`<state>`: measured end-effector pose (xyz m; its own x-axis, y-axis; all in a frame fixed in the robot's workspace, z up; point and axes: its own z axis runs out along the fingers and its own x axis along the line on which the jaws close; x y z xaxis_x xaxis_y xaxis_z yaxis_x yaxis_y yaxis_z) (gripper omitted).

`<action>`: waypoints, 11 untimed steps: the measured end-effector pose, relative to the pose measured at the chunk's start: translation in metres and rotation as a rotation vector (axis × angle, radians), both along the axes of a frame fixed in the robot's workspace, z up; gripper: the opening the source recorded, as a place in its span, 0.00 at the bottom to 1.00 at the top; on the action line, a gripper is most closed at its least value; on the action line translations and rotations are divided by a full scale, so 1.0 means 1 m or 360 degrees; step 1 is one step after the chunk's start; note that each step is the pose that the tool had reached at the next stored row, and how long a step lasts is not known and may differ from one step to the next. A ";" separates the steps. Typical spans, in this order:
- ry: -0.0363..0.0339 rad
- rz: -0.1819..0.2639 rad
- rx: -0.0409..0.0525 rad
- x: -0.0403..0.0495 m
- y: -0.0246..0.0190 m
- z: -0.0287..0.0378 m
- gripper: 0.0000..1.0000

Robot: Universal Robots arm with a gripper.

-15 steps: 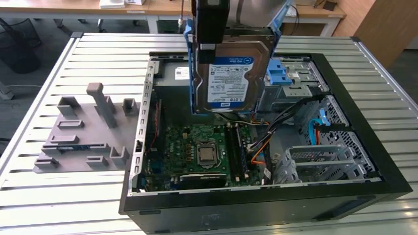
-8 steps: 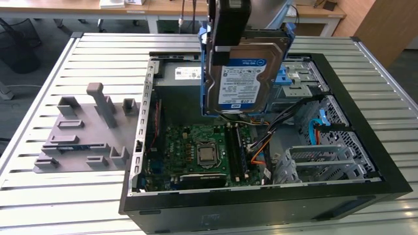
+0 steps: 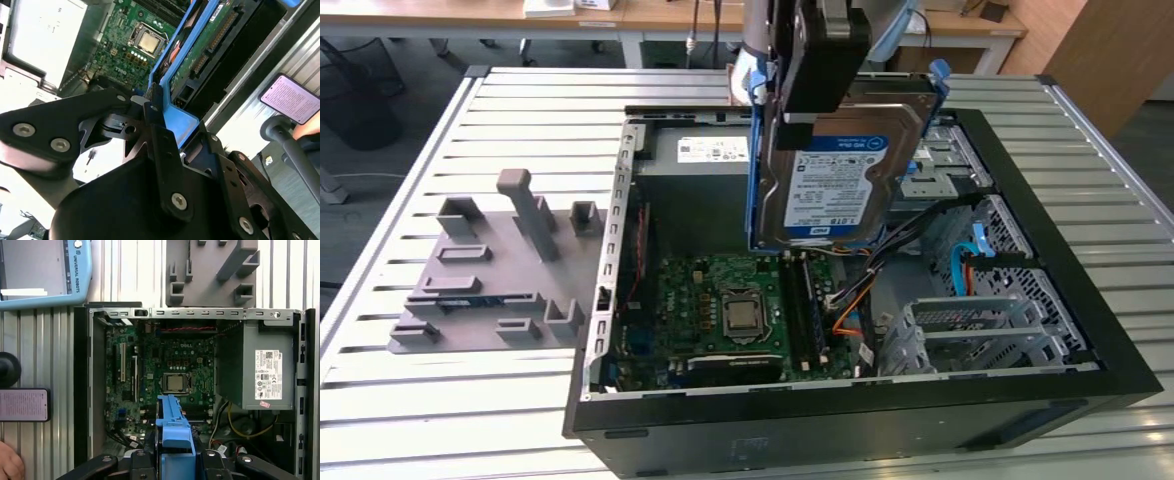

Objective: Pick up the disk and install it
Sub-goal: 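Insert the disk into the insertion slot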

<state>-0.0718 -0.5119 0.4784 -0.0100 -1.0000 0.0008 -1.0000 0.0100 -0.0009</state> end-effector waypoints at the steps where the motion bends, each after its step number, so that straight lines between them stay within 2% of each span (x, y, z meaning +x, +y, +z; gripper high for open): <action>1: 0.0000 0.0000 0.0001 0.0000 -0.0036 -0.0004 0.36; 4: 0.0000 0.0000 0.0003 0.0000 -0.0144 -0.0013 0.36; 7: 0.0000 0.0000 0.0004 0.0005 -0.0234 -0.0019 0.36; 11: 0.0000 0.0000 0.0004 0.0092 -0.0283 -0.0024 0.36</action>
<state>-0.0626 -0.5403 0.4760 -0.0100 -0.9999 -0.0017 -0.9999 0.0100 -0.0007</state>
